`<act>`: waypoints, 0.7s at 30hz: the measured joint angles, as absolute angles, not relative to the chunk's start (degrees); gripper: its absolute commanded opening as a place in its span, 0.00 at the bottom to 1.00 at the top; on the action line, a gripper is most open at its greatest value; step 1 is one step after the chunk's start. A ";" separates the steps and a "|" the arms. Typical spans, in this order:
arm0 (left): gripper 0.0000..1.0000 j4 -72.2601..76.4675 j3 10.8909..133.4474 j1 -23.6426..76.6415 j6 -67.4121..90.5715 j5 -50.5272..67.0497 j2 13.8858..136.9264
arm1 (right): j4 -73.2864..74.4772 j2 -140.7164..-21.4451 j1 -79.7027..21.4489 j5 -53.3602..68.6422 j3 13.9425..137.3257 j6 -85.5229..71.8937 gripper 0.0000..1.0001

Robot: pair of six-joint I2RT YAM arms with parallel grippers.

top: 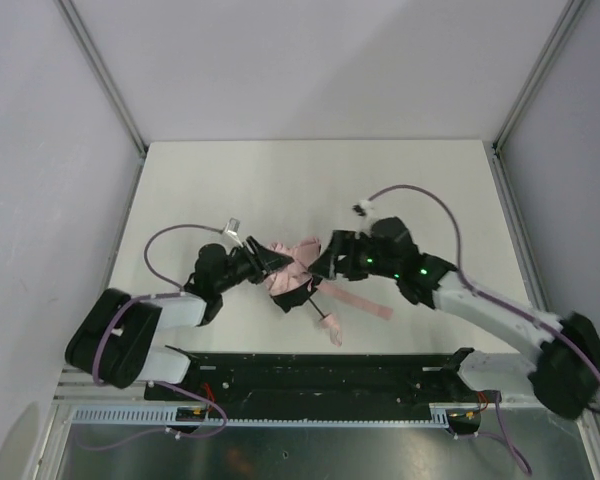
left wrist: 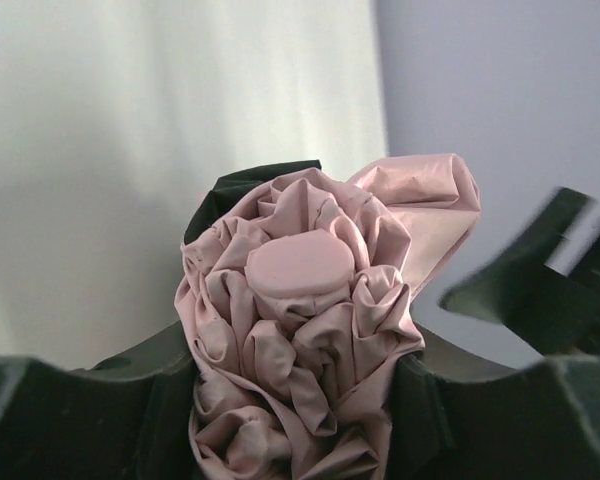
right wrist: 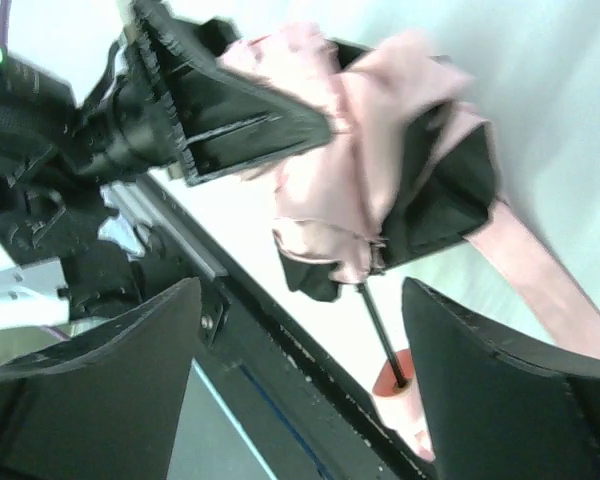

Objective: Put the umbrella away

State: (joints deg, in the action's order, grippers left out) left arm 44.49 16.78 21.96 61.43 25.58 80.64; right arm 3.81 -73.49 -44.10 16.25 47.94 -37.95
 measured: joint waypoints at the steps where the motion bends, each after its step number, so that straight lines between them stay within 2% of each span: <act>1: 0.00 45.56 16.80 21.93 61.06 26.26 78.81 | 4.43 -69.63 -43.51 14.55 46.52 -39.48 0.93; 6: 0.00 50.94 18.06 21.74 60.95 30.41 71.18 | 7.11 -53.87 -40.36 6.83 36.67 -50.09 0.98; 13: 0.00 60.77 21.65 21.02 68.18 34.48 66.46 | 11.53 -42.81 -34.50 -0.99 27.92 -64.16 0.99; 16: 0.00 64.84 21.89 20.82 73.54 34.72 66.43 | 5.50 -42.35 -33.80 -0.38 25.85 -68.62 0.99; 21: 0.00 70.28 21.89 20.82 82.13 34.65 66.43 | -12.58 -49.47 -36.95 1.21 25.19 -75.20 0.99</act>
State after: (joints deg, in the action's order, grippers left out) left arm 70.28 21.89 20.82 82.13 34.65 66.43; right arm -12.58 -49.47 -36.95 1.21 25.19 -75.20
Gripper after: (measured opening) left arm 0.485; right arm 0.992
